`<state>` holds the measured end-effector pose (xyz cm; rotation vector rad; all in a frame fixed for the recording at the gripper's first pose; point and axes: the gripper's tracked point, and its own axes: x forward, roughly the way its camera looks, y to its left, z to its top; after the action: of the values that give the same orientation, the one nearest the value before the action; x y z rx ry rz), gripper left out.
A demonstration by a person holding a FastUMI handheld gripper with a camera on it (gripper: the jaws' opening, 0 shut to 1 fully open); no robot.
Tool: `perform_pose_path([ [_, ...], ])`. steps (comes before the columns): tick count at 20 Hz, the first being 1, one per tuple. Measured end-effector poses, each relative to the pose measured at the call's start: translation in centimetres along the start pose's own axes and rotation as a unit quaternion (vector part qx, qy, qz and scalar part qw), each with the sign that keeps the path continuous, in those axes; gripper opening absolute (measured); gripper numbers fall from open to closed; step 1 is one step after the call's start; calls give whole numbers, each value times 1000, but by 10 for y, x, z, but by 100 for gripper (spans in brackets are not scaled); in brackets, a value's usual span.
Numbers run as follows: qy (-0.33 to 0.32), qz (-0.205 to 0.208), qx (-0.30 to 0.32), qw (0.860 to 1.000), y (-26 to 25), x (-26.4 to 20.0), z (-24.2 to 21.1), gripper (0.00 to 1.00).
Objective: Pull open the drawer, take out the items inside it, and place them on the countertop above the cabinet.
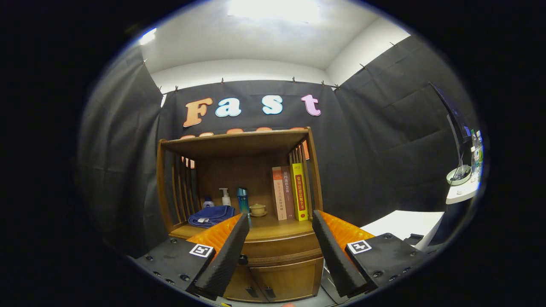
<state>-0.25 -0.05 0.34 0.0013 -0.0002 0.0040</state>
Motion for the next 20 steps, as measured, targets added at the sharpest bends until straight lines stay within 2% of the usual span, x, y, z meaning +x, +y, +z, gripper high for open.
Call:
perform_pose_path([
  [5, -2, 6, -5, 1000, 6, 0, -2, 98],
  [9, -2, 15, 8, 1000, 14, 11, -24, 98],
  [13, 1, 40, 23, 999, 40, 28, -67, 98],
  [16, 36, 43, 9, 998, 57, 37, -120, 98],
  [20, 66, 77, 18, 995, 100, 66, -168, 98],
])
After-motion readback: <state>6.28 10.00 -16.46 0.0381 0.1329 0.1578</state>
